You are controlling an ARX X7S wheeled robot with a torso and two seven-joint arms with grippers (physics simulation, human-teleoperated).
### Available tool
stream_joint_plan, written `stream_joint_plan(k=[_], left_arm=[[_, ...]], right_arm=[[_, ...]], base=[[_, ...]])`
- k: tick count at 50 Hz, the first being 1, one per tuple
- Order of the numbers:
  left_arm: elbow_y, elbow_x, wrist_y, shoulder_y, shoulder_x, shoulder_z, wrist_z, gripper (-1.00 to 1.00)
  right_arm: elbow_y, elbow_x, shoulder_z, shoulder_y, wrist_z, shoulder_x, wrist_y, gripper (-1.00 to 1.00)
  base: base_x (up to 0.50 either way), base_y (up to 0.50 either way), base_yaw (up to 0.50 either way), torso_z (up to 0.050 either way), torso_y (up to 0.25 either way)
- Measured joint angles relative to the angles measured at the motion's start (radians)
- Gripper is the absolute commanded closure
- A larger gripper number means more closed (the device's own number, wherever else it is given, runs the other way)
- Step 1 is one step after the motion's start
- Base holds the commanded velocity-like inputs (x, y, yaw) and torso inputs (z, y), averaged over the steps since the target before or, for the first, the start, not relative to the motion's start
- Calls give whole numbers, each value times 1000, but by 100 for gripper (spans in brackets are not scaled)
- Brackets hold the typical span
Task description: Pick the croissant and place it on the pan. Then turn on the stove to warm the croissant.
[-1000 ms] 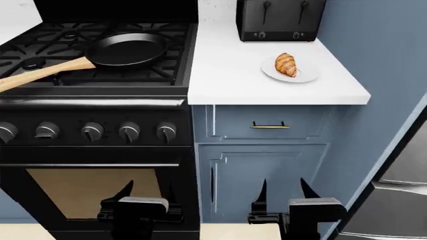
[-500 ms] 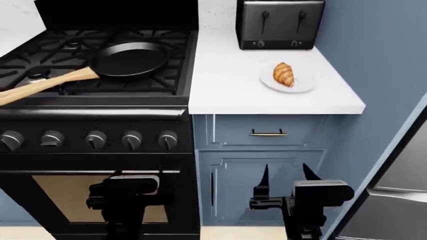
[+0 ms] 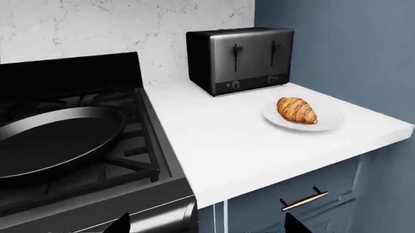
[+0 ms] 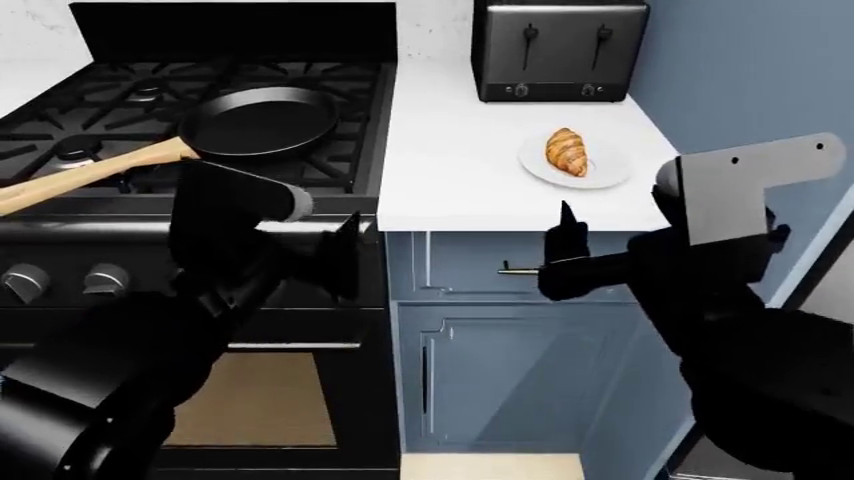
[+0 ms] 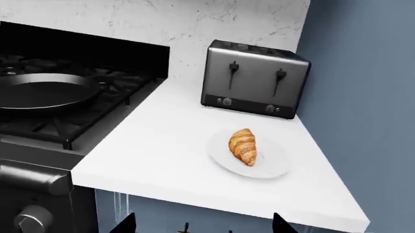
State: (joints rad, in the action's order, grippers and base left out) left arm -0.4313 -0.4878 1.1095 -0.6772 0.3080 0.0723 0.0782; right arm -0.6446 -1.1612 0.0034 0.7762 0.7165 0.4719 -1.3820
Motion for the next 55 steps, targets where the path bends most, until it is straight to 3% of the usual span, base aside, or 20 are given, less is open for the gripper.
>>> stream_joint_plan(k=[8,17,55], left_arm=[[-1,-48,121,-64,12,-23,8,-100],[2,-81,184,-95,12,-48,10,-100],[-14,-116,205,-122,21,-48,2,-100]], right_arm=[[57,-342,-36,92,257,102,-48,-100],[84,-539,-54,129,399,154,-38,-100],[62,-702,-62,127,515,240,39,-100]], base=[[0,0,0,13,0],[276,0,0,0,0],[500,0,0,0,0]])
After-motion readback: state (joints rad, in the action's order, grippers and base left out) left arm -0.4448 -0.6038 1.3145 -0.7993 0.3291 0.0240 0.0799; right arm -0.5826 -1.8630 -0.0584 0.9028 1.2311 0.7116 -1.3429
